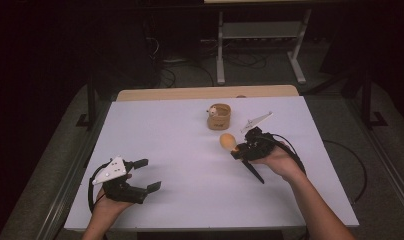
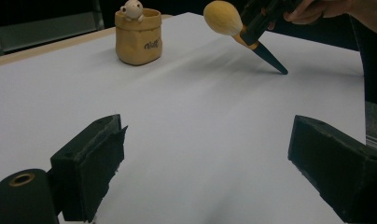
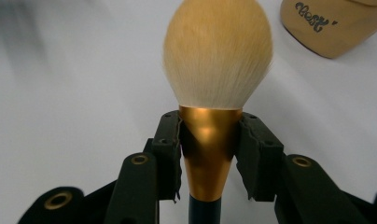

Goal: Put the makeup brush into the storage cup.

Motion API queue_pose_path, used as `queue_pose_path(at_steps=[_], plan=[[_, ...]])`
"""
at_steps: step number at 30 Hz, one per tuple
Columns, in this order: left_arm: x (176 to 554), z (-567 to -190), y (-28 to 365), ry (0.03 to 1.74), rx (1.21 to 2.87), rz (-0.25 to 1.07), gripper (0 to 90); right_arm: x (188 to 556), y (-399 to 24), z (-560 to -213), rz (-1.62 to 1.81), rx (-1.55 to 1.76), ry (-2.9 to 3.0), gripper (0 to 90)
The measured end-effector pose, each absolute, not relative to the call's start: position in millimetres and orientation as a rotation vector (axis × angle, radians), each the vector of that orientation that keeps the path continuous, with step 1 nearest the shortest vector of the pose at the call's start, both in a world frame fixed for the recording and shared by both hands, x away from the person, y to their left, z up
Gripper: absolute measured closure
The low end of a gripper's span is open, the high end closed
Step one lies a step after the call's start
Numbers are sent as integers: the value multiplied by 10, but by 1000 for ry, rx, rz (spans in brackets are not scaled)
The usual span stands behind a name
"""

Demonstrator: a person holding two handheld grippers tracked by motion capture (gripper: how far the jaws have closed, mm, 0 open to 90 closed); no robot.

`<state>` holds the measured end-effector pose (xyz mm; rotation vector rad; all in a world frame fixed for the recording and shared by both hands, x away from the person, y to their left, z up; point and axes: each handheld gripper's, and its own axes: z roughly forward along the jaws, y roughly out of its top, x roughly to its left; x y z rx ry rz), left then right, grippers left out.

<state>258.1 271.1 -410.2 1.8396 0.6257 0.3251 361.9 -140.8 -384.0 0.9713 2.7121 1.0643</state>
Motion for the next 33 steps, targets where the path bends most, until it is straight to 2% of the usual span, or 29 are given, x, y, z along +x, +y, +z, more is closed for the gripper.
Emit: queue_pose_path(at_steps=[33], plan=[[2580, -4105, 2712, 625, 1844, 332, 101, 3603, -1570, -3662, 1281, 990, 2507, 617]])
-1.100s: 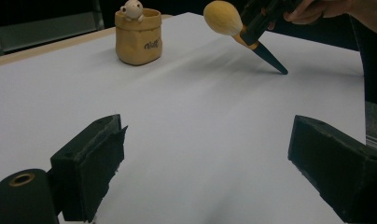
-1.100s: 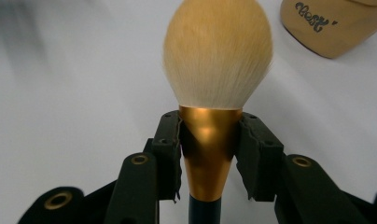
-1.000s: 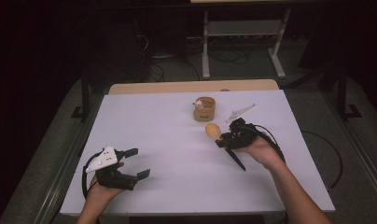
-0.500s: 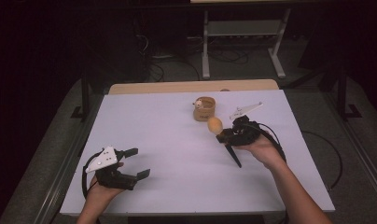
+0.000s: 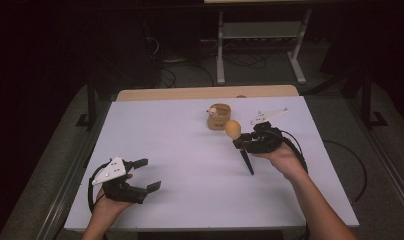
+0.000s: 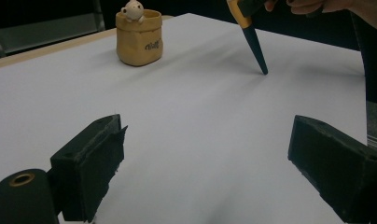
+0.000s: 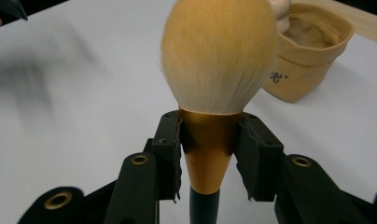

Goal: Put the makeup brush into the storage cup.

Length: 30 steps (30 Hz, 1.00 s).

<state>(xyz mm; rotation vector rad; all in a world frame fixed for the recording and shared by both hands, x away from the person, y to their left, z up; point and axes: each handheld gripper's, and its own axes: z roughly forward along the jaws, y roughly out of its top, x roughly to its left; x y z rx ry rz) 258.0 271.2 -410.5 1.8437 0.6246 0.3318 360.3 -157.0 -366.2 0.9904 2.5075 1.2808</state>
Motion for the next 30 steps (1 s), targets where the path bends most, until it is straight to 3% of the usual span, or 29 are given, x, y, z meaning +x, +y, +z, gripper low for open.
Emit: queue_pose_path(at_steps=[30], plan=[[2573, -4090, 2698, 613, 1843, 333, 101, 3632, -1704, -3641, 1509, 1006, 2248, 617]])
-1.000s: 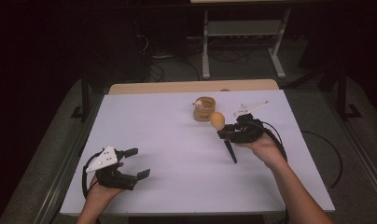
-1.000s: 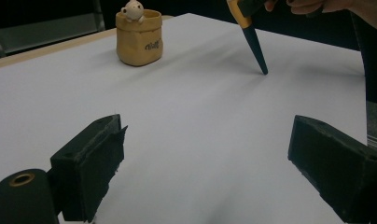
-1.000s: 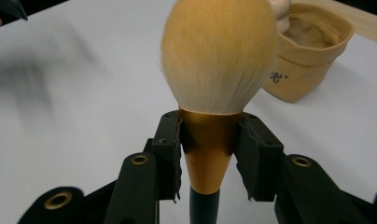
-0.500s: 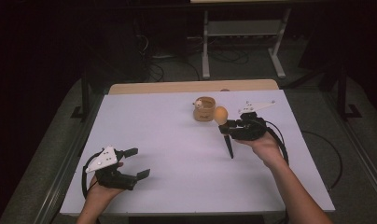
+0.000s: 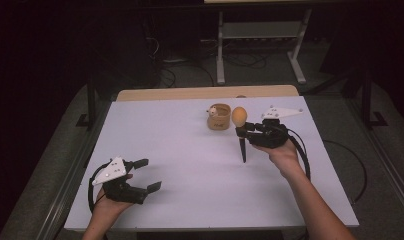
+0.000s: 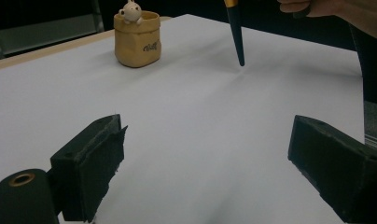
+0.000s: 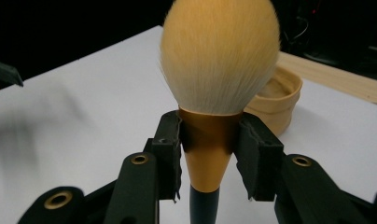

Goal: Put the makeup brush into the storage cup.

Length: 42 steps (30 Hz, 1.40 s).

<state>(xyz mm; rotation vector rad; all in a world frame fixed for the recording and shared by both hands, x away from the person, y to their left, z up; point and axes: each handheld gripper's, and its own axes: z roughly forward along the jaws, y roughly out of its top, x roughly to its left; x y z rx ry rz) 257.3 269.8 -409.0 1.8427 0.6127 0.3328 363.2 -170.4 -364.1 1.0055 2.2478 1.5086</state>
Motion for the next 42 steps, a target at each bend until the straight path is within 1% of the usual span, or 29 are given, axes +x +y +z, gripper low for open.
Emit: queue_pose_path(at_steps=[16, 42], plan=[[2573, -4089, 2696, 615, 1839, 333, 102, 3699, -1693, -3612, 1609, 970, 2122, 617], [2568, -4084, 2705, 617, 1839, 332, 102, 3906, -1549, -3514, 1621, 958, 2069, 617]])
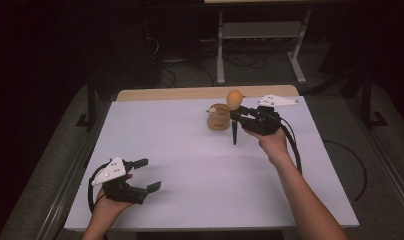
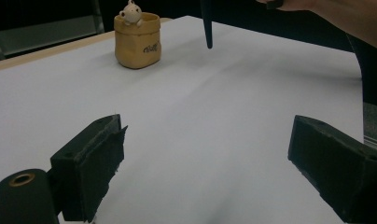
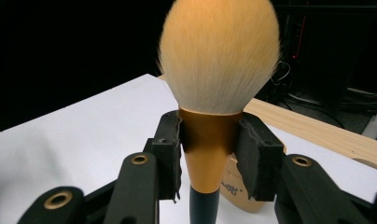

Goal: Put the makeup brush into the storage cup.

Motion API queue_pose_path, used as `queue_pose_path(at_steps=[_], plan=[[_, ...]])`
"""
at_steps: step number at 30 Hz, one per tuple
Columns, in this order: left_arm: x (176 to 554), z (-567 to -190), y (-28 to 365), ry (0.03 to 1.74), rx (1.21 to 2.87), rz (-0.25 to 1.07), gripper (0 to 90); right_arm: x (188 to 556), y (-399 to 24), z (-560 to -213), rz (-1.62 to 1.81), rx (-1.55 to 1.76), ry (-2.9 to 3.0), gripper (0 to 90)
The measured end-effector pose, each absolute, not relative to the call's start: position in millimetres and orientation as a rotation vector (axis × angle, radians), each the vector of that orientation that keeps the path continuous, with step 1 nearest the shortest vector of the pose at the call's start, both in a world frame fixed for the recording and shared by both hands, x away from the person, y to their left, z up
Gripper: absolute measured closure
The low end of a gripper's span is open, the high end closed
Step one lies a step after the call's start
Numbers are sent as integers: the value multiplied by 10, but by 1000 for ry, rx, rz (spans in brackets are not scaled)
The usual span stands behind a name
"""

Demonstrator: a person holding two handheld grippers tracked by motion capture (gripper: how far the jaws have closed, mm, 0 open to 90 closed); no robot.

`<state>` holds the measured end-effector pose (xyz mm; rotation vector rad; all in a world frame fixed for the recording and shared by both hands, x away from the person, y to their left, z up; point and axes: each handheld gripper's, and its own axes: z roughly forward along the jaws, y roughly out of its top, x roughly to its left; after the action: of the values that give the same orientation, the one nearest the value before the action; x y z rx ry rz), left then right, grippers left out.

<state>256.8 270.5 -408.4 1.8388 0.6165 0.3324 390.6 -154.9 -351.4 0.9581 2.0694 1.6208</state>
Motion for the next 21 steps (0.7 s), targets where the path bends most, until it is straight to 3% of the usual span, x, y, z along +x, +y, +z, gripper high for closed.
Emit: queue_pose_path(at_steps=[21], plan=[[2565, -4079, 2707, 617, 1832, 331, 101, 4110, -1501, -3371, 1612, 974, 2020, 617]])
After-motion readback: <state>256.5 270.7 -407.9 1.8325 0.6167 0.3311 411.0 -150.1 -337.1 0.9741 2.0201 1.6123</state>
